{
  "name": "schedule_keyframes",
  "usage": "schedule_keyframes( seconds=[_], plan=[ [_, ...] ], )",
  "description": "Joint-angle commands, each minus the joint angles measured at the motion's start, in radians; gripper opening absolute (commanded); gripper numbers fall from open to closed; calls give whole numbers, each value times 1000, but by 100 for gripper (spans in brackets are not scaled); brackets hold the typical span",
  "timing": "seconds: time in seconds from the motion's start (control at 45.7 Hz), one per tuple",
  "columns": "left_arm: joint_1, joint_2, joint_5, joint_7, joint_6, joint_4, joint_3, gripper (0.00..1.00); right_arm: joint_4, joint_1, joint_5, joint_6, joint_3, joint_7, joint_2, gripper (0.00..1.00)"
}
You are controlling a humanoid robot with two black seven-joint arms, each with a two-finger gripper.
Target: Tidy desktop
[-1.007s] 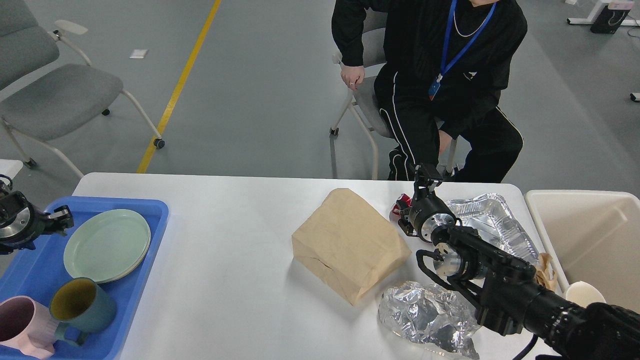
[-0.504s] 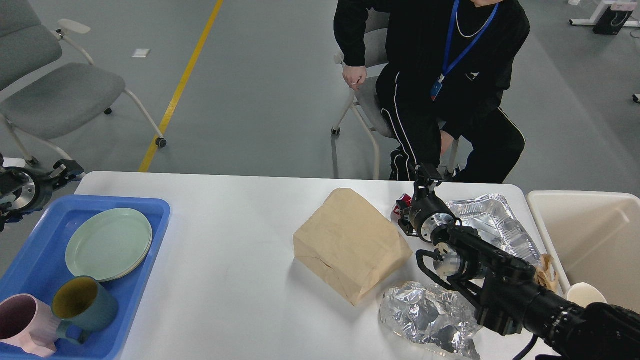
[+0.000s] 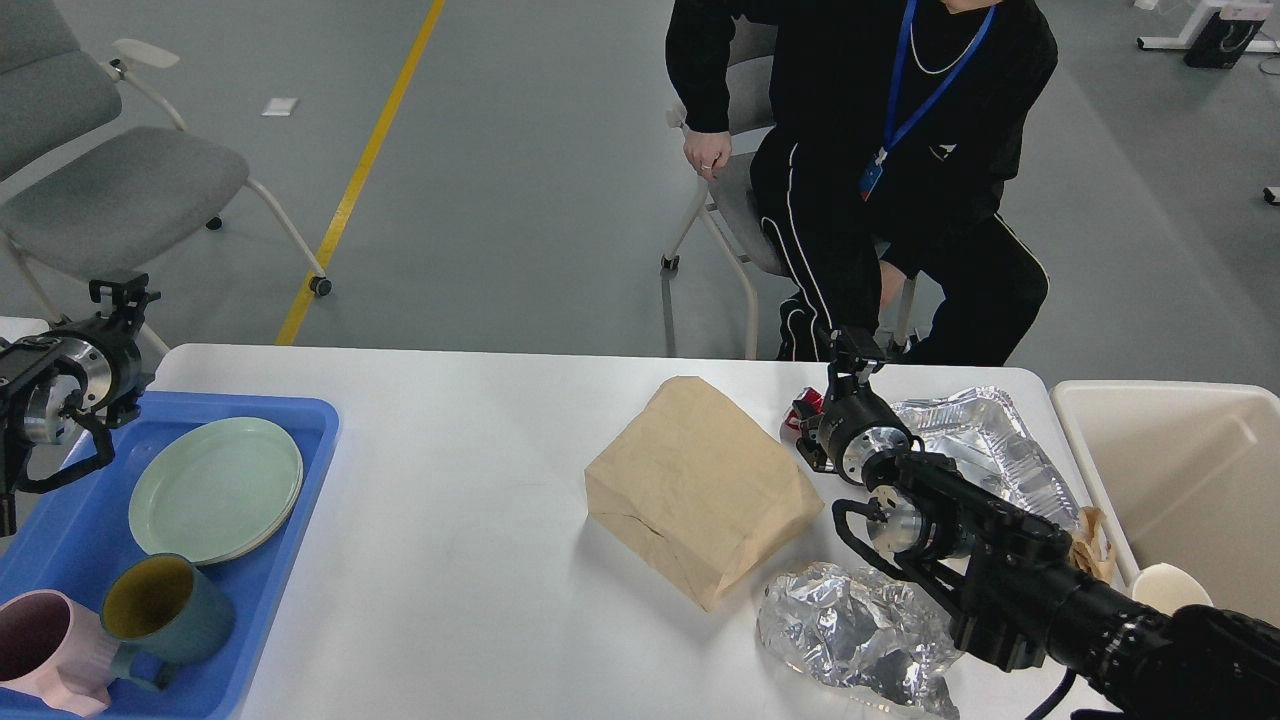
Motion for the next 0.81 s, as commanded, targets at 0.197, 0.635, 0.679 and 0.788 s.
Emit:
schedule_keyframes(
  seconds=[0.197, 0.635, 0.679, 0.788],
  plan=[
    [20, -78, -4, 1, -1, 0, -206, 96, 0, 0, 0, 0, 1, 0, 0, 100],
    [7, -132, -9, -100, -9, -3, -507, 96, 0, 0, 0, 0, 1, 0, 0, 100],
    [9, -154, -7, -120, -15, -1, -547, 96, 0, 0, 0, 0, -1, 0, 0, 100],
    [12, -181, -7, -164, -33, -3, -584, 96, 0, 0, 0, 0, -1, 0, 0, 100]
  ],
)
